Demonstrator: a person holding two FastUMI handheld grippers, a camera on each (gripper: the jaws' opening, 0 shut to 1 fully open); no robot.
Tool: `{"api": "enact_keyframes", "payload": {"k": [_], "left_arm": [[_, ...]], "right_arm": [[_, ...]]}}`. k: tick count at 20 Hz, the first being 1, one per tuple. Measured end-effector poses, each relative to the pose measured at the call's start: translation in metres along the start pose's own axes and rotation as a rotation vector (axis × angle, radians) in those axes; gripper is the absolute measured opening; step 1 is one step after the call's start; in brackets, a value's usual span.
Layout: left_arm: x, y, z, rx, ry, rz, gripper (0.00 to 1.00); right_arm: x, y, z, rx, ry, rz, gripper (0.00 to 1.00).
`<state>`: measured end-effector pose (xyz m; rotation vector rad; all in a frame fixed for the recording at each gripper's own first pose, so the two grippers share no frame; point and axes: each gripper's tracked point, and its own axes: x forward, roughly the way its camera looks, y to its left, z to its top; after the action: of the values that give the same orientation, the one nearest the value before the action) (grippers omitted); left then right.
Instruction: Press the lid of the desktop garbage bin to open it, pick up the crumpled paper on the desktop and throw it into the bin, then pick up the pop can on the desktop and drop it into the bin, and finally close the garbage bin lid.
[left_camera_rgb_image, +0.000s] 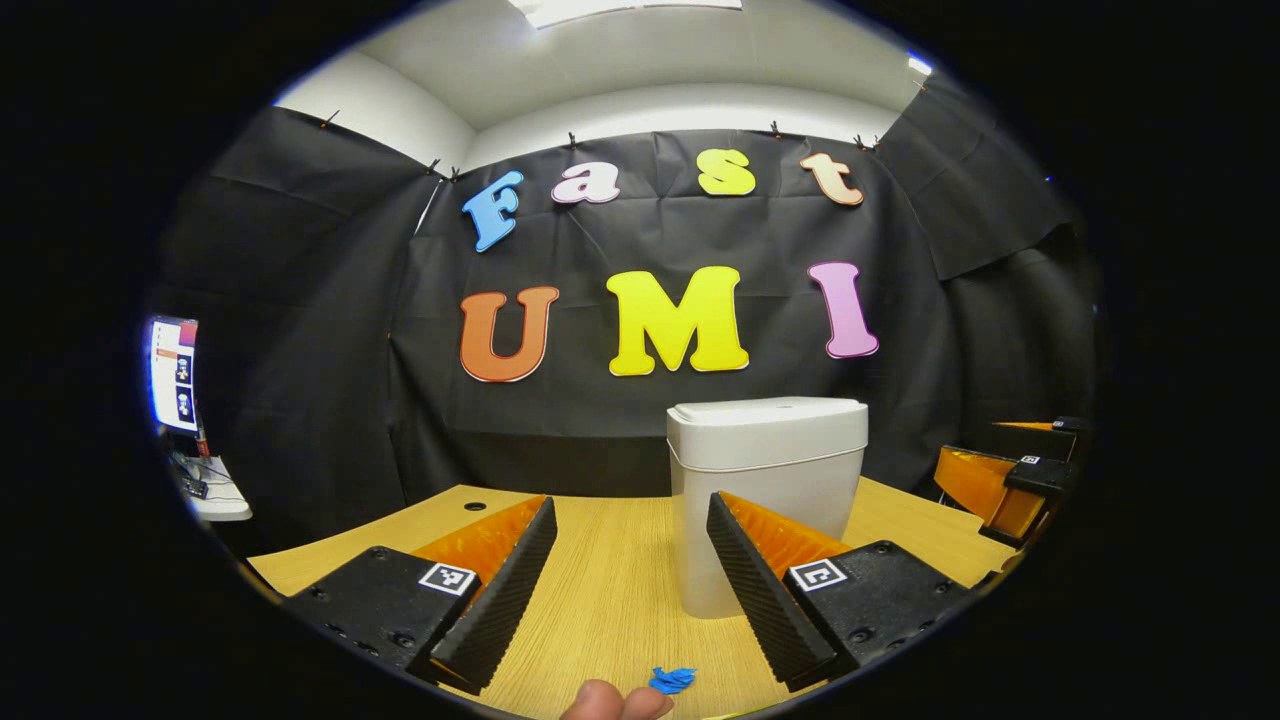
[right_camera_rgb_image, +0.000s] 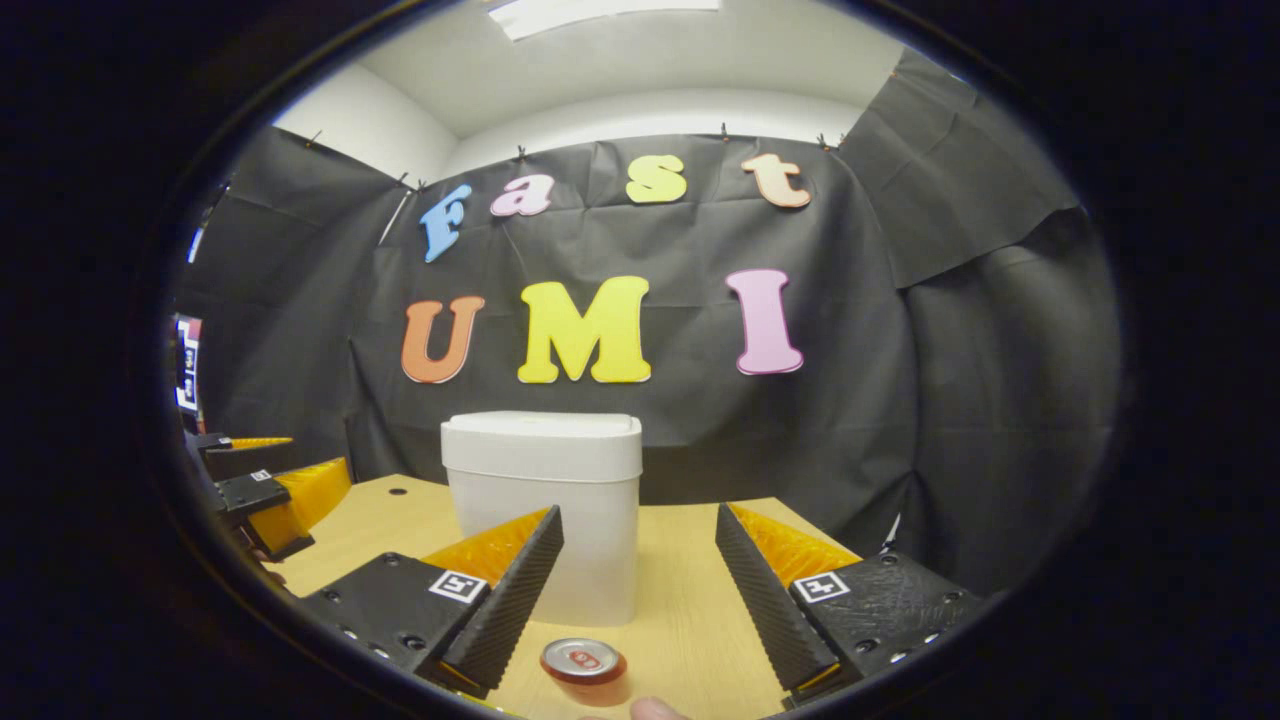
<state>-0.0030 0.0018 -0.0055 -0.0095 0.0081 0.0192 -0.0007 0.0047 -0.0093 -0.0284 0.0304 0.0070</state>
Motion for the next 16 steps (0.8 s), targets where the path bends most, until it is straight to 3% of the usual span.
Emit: {"api": "enact_keyframes", "payload": {"k": [10,16], "left_arm": [[-0.001,-0.002,-0.003,0.002,0.004,-0.009,0.98],[0.000,0.001,-0.016,-0.001,0.031,-0.011,0.98]], "right_arm": [[-0.002,-0.002,0.003,-0.005,0.001,0.008,0.95],[0.007,0.002,0.030,-0.011,-0.023,0.033,0.95]]}}
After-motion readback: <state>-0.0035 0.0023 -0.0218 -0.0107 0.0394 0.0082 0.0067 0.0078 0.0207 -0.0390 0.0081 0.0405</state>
